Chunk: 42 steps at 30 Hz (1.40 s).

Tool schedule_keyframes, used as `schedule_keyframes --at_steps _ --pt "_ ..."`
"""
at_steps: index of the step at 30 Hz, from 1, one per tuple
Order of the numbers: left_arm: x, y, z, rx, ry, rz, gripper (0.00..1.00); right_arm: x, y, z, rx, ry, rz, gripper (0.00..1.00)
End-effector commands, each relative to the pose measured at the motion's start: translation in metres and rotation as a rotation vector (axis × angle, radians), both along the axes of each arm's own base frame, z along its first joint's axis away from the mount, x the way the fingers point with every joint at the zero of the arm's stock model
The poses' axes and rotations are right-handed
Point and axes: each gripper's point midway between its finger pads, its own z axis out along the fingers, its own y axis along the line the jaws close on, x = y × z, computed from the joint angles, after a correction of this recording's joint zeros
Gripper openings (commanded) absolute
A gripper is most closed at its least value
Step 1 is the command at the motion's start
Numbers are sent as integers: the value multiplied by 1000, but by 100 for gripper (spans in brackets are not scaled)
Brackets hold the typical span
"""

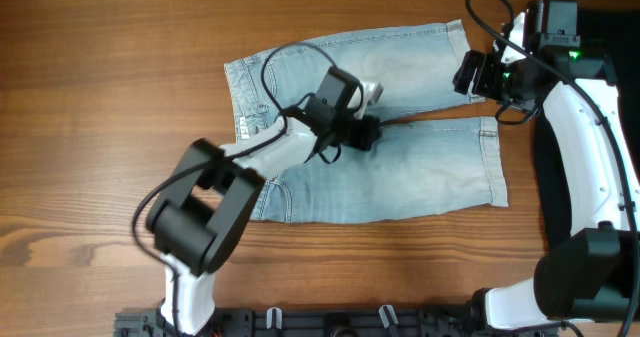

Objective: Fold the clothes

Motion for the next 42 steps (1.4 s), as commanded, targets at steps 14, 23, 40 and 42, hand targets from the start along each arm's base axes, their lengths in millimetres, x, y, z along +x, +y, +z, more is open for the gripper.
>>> schedule_keyframes --at_steps 14,23,40,42 --pt "1 -24 -52 -20 19 -6 8 2 2 0 15 -1 5 99" --pt "23 -12 100 -138 -199 58 4 2 2 0 14 -1 6 100" --pt "-92 243 -62 565 623 481 9 12 2 5 11 -45 6 99" --pt "-94 262 -77 564 652 537 9 12 2 5 11 -45 6 100"
